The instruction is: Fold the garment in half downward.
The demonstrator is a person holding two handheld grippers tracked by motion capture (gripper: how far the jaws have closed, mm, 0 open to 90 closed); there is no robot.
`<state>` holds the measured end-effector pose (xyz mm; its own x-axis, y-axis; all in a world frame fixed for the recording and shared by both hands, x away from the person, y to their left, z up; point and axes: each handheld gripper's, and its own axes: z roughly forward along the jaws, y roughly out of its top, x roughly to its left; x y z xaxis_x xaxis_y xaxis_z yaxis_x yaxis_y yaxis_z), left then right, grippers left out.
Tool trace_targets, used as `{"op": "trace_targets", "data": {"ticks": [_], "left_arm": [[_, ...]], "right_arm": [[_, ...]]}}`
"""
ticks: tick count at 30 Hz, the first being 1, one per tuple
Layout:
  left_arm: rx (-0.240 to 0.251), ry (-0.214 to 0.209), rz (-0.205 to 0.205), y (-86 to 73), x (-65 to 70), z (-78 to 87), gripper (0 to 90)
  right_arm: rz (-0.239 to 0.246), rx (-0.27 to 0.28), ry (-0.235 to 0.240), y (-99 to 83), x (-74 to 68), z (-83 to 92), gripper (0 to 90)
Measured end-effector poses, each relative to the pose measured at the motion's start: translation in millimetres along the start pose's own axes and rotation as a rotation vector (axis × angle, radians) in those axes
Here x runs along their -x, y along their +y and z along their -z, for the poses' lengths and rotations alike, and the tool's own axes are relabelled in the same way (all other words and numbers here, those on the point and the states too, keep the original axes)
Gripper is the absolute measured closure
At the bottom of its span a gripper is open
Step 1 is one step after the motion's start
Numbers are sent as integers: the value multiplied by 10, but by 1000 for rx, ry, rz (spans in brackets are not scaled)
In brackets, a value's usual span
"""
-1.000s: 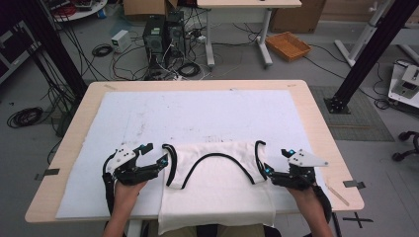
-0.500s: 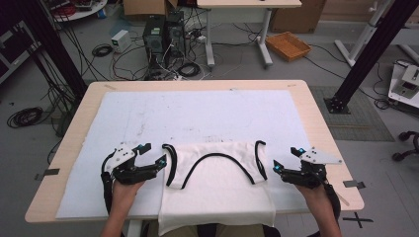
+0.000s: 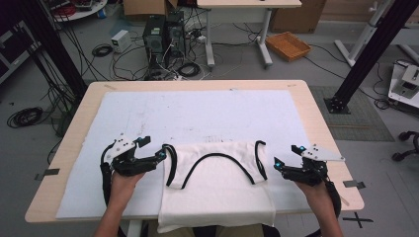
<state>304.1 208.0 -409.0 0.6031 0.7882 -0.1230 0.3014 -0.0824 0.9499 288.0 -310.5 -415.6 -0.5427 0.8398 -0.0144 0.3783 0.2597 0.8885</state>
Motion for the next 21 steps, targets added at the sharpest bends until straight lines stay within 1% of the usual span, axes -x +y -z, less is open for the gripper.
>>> {"op": "trace_targets", "data": {"ticks": [5,8,9,10,11,12,14,15,16,17,18,19,21], "left_arm": [[-62,10,-3,91,-75,-114,237],[-89,7,5,143,-132,-209,238],[-89,7,5,143,-132,-209,239],[-117,10,5,155,-167,-283,239],[-140,6,2,153,-187,-342,241],[-164,4,6,147,-201,-395,253],[-206,-1,12,122,-225,-493,264],[-232,-2,5,105,-239,-545,281],[-232,-2,5,105,-239,-545,306],[-273,7,-16,66,-250,-637,306],[-273,7,-16,66,-250,-637,345],[-309,8,-34,17,-257,-723,376],[-328,7,-44,-13,-267,-766,390]], "right_arm": [[-9,-17,20,61,54,-70,206],[-19,-36,41,126,99,-169,206],[-19,-36,41,126,99,-169,206],[-25,-52,59,165,117,-235,206],[-22,-84,86,232,127,-369,206],[-17,-107,103,272,134,-464,206],[-8,-151,104,329,140,-595,209],[-3,-171,111,356,154,-669,216],[-3,-171,111,356,154,-669,216],[-7,-189,119,377,159,-734,256],[-7,-189,119,377,159,-734,256],[14,-252,151,435,142,-933,317],[37,-270,165,444,130,-1008,376]]}}
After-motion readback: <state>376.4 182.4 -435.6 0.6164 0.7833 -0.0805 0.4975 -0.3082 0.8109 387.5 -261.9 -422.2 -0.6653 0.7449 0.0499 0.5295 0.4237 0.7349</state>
